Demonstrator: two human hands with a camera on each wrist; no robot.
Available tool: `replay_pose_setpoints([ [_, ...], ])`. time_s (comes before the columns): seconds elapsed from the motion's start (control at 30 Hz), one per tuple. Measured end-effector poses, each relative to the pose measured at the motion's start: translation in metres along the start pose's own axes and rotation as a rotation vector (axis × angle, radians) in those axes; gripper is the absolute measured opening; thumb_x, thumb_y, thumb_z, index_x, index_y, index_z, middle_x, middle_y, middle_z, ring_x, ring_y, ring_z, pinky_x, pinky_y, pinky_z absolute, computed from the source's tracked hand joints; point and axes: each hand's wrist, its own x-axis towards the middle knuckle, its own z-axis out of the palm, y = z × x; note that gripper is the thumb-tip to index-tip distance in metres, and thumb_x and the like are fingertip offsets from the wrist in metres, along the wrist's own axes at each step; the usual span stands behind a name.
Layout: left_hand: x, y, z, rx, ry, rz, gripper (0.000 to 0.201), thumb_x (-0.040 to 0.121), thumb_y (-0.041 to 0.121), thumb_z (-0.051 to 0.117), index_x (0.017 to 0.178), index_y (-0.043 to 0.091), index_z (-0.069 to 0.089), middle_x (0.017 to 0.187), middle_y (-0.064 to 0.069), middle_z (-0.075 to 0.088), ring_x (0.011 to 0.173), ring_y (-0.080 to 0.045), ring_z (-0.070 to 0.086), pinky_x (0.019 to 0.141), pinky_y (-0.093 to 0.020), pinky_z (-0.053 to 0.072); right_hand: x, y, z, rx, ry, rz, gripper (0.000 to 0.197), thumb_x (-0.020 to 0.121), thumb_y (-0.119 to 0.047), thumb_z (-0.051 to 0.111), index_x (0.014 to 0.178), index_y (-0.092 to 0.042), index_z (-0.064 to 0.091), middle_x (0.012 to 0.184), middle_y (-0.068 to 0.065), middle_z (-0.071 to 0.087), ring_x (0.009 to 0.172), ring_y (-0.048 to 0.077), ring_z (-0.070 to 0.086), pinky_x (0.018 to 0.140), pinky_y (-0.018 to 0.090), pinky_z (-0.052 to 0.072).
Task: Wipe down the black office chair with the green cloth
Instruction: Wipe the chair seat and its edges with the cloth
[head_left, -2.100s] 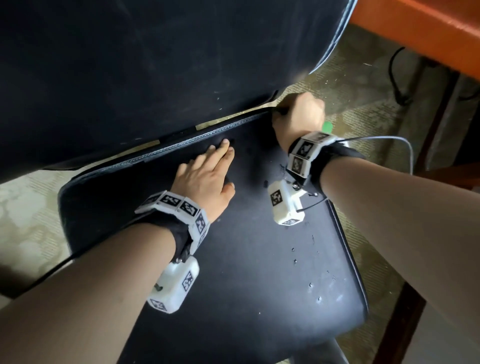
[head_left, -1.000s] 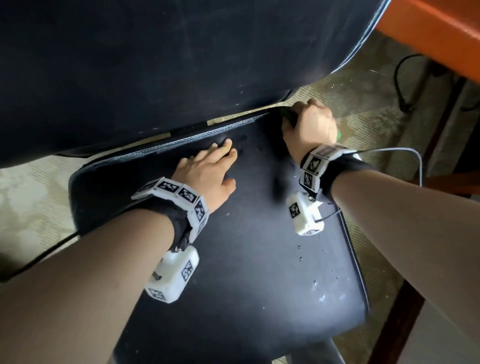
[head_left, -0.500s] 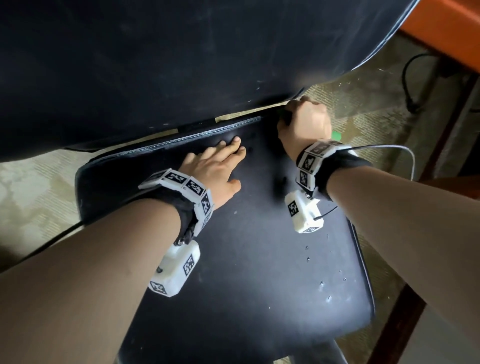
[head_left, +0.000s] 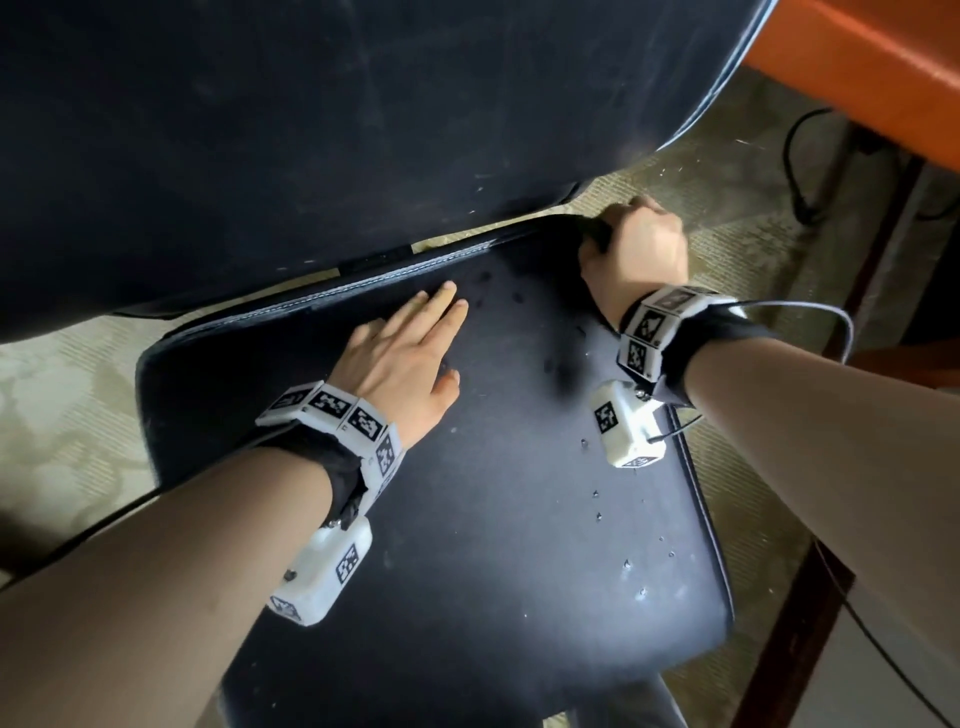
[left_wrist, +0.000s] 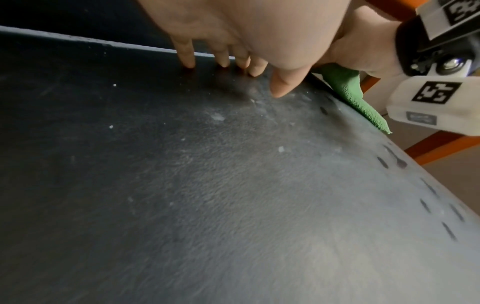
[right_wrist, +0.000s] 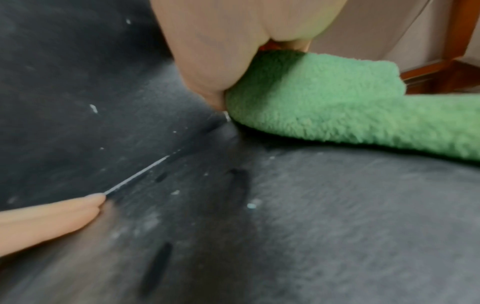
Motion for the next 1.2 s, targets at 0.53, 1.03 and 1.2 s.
replay_pose_setpoints([
  [0.53,0.005,0.001,0.002,0.013,-0.111,-0.056,0.073,0.098,0.036,0.039,0.157,0.035,-0.003,0.162,0.021,-0.019,0.151,-0.003,-0.01,0.122,-0.038,0.011,0.004,-0.04,0.018,-0.032,-0.111,-0.176,0.032,0.084,-0.026,0.056,0.11,-0.008,0.066,0.113,0.018,0.061,0.1,0.041,0.061,0.08,0.04,0.051],
  [1.03,0.002,0.002,0.009,0.035,-0.092,-0.057,0.077,0.096,0.037,0.04,0.157,0.034,-0.006,0.161,0.02,-0.023,0.15,-0.004,-0.014,0.122,-0.037,0.006,-0.015,-0.078,0.031,0.055,-0.193,-0.362,0.025,0.09,-0.02,0.054,0.103,-0.006,0.069,0.112,0.014,0.058,0.103,0.037,0.058,0.08,0.036,0.05],
  [1.2,-0.009,-0.004,-0.001,0.019,0.002,-0.023,0.071,0.1,0.036,0.039,0.159,0.028,-0.001,0.162,0.016,-0.02,0.152,-0.005,-0.007,0.124,-0.037,0.005,-0.008,-0.048,0.009,0.043,-0.074,-0.167,0.031,0.091,-0.025,0.053,0.112,-0.006,0.066,0.118,0.017,0.059,0.106,0.039,0.056,0.083,0.037,0.046],
])
